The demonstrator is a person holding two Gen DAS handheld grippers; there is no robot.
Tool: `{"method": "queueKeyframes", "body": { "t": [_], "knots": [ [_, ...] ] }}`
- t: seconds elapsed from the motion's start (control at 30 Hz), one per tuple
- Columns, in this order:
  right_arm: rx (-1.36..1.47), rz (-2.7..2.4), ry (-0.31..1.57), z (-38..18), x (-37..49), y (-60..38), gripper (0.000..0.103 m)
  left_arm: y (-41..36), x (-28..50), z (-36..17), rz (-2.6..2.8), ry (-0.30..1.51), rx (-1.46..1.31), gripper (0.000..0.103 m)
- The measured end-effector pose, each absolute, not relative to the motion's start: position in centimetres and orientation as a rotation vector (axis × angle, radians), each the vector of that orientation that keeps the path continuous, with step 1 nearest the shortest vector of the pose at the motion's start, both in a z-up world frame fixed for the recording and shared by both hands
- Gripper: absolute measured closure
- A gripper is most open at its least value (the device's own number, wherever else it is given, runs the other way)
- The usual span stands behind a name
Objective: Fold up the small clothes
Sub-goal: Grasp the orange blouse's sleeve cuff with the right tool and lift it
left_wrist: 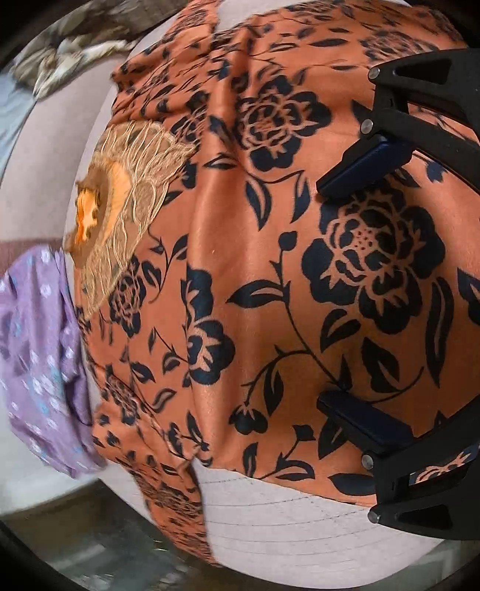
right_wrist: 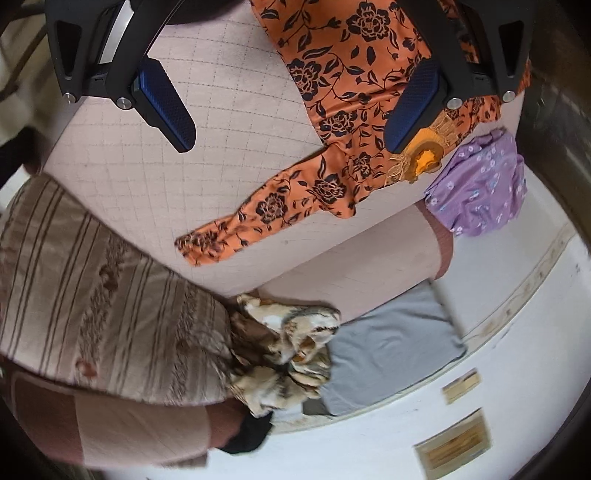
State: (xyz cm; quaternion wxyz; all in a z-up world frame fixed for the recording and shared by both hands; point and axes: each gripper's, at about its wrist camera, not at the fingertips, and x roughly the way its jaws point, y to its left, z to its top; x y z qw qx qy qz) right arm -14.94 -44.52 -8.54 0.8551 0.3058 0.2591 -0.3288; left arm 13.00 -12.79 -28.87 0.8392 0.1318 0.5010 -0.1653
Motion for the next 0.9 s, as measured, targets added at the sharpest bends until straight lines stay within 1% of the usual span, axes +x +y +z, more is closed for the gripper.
{"method": "queueKeyframes", "body": {
  "t": [0.1, 0.2, 0.23, 0.37, 0.43, 0.47, 0.53, 0.57, 0.6, 0.67, 0.9],
  "knots": [
    [0.729, -0.661, 0.557, -10.7, -13.9, -46.6, 0.0, -12.3, 11.9, -28.6, -0.393, 1.035, 0.298, 0.0],
    [0.813, -0.619, 0.556, -12.8, -12.8, -49.0, 0.0, -12.7, 12.9, -27.7, -0.434, 1.109, 0.329, 0.0],
    [0.855, -0.593, 0.548, -13.7, -12.4, -50.2, 0.0, -12.8, 13.6, -27.0, -0.424, 1.09, 0.327, 0.0],
    [1.076, -0.525, 0.475, -17.9, -11.7, -56.1, 0.001, -12.9, 14.9, -23.0, -0.284, 0.825, 0.329, 0.0],
    [1.16, -0.526, 0.427, -19.7, -11.5, -58.8, 0.005, -12.6, 15.3, -22.3, -0.289, 0.76, 0.279, 0.0],
    [1.204, -0.53, 0.412, -20.8, -11.2, -60.3, 0.01, -12.2, 15.6, -22.6, -0.294, 0.747, 0.24, 0.0],
    [1.284, -0.539, 0.414, -22.8, -10.5, -62.7, 0.016, -11.6, 16.4, -24.3, -0.281, 0.787, 0.195, 0.0],
    [1.314, -0.536, 0.413, -23.6, -10.1, -63.5, 0.024, -11.3, 17.1, -24.9, -0.276, 0.824, 0.186, 0.0],
    [1.347, -0.533, 0.422, -24.5, -9.3, -64.4, 0.027, -11.4, 18.3, -25.1, -0.29, 0.86, 0.167, 0.0],
    [1.36, -0.59, 0.452, -25.8, -8.0, -66.1, 0.027, -11.4, 19.5, -25.2, -0.31, 0.873, 0.127, 0.0],
    [1.406, -0.821, 0.409, -30.0, -5.7, -72.4, 0.027, -10.8, 21.7, -26.3, -0.287, 0.87, 0.085, 0.0]
  ]
}}
